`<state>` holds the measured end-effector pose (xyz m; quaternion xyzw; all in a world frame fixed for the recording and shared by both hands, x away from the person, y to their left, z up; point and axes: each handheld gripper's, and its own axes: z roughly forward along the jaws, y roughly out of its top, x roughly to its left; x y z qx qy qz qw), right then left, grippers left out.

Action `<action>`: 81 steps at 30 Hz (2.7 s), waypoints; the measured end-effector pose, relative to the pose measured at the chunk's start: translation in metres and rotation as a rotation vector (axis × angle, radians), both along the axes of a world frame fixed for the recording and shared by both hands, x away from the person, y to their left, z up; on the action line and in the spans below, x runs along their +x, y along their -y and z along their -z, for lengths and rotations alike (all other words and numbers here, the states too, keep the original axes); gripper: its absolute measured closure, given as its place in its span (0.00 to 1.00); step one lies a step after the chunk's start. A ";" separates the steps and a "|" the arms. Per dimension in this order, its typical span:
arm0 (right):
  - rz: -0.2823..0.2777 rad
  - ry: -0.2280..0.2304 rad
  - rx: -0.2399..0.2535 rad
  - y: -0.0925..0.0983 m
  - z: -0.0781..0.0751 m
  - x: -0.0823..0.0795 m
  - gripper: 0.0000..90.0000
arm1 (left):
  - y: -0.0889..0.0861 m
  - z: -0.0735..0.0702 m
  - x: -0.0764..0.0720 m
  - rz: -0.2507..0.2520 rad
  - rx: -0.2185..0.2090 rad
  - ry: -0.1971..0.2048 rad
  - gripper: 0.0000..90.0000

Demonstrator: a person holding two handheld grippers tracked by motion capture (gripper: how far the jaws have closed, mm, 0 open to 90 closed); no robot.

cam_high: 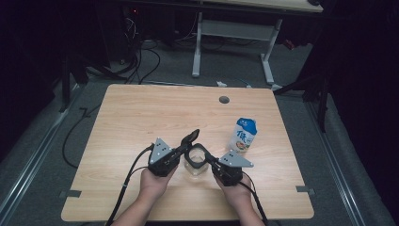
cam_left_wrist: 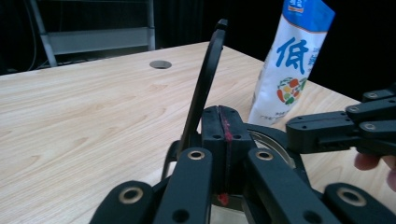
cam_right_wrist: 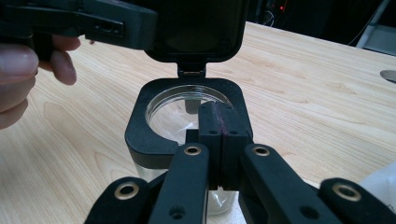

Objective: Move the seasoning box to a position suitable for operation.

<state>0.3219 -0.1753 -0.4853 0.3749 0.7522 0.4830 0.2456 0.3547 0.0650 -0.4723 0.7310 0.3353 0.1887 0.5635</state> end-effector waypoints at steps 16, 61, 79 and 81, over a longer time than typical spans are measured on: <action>-0.009 0.005 0.002 0.001 0.001 0.000 1.00 | -0.003 0.000 0.008 -0.030 0.004 -0.001 1.00; -0.019 0.003 0.002 0.002 0.000 0.001 1.00 | -0.001 0.045 0.029 -0.025 0.088 -0.107 1.00; -0.017 0.015 0.016 0.006 0.003 0.000 1.00 | 0.000 0.047 0.009 0.017 0.097 -0.103 1.00; -0.016 0.014 0.016 0.006 0.003 -0.001 1.00 | -0.001 0.046 0.006 0.018 0.097 -0.100 1.00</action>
